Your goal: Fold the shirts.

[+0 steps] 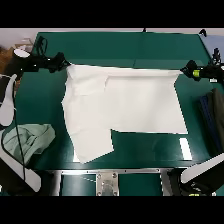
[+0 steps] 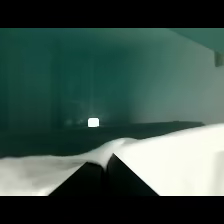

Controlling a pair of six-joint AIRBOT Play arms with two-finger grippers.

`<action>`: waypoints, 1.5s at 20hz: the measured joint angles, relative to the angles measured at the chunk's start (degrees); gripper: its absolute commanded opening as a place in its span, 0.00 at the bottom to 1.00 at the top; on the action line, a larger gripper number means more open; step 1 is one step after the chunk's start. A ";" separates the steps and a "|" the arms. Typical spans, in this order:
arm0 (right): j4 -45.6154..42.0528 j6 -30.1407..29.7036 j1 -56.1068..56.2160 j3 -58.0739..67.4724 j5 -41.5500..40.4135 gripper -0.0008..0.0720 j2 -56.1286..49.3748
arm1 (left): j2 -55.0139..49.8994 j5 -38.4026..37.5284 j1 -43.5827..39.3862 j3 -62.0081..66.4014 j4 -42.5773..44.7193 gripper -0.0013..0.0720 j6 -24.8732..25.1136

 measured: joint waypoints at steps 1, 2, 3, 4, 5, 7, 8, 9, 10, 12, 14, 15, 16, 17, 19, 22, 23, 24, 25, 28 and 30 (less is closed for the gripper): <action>0.04 0.37 0.31 1.86 0.02 0.03 -0.81 | -0.61 0.28 0.00 1.84 0.52 0.05 -0.81; 0.13 0.83 0.55 3.50 0.02 0.03 -1.49 | -1.18 0.44 0.00 3.28 1.29 0.05 -1.49; 0.17 1.14 0.68 4.70 -0.07 0.03 -1.95 | -1.62 0.50 0.00 4.24 1.81 0.05 -1.97; 0.17 1.25 0.81 5.75 -0.42 0.03 -2.34 | -1.88 0.59 0.00 5.07 2.10 0.05 -2.34; 0.17 1.36 0.94 6.60 -0.74 0.03 -2.58 | -1.95 0.72 -0.02 5.66 2.16 0.05 -2.58; 0.28 1.51 1.22 8.20 -1.14 0.03 -2.89 | -2.29 1.09 0.00 6.38 2.23 0.05 -2.60; 0.28 1.64 1.36 9.07 -1.31 0.03 -2.97 | -2.38 1.27 0.00 6.64 1.53 0.05 -2.25; 0.31 1.66 1.51 9.97 -1.49 0.03 -3.04 | -2.38 1.62 0.00 6.84 0.39 0.05 -1.51; 0.35 1.68 1.55 10.71 -1.64 0.03 -3.08 | -2.40 1.84 0.00 6.95 -0.52 0.05 -0.81; 0.28 1.70 1.79 11.58 -1.62 0.03 -3.17 | -2.49 1.90 0.00 7.06 -1.03 0.05 -0.09; -1.20 1.75 1.84 11.74 -0.39 0.03 -3.21 | -2.49 1.40 0.00 7.15 0.59 0.05 -0.26; -2.32 1.79 1.86 11.61 0.33 0.03 -3.23 | -2.51 0.50 0.00 7.17 2.32 0.05 -0.87; -3.72 1.81 1.90 11.32 1.46 0.03 -3.23 | -2.51 -0.72 0.00 7.17 4.50 0.05 -1.62; -5.09 1.86 1.90 10.88 2.67 0.03 -3.26 | -2.51 -2.23 0.00 7.19 6.69 0.05 -2.38; -7.52 1.86 1.90 9.73 4.85 0.03 -3.26 | -2.51 -5.99 0.00 7.17 11.17 0.05 -3.67; -10.25 1.86 1.90 6.67 8.33 0.02 -3.26 | -2.51 -12.68 0.00 7.02 17.38 0.05 -5.66; -10.78 1.86 1.90 5.62 9.38 0.02 -3.26 | -2.51 -14.69 0.00 6.99 19.15 0.05 -6.36; -11.19 1.86 1.90 4.66 10.38 0.02 -3.26 | -2.49 -16.68 0.00 6.86 20.79 0.05 -7.02; -11.43 1.86 1.90 3.91 11.21 0.02 -3.23 | -2.49 -18.14 -0.02 6.49 21.99 0.05 -7.56; -12.04 1.86 1.90 2.47 13.07 0.03 -3.23 | -2.49 -20.41 -0.79 3.43 24.41 0.05 -8.61; -12.22 1.84 1.90 1.95 14.25 0.03 -3.23 | -2.51 -20.35 -1.75 0.92 25.20 0.05 -8.81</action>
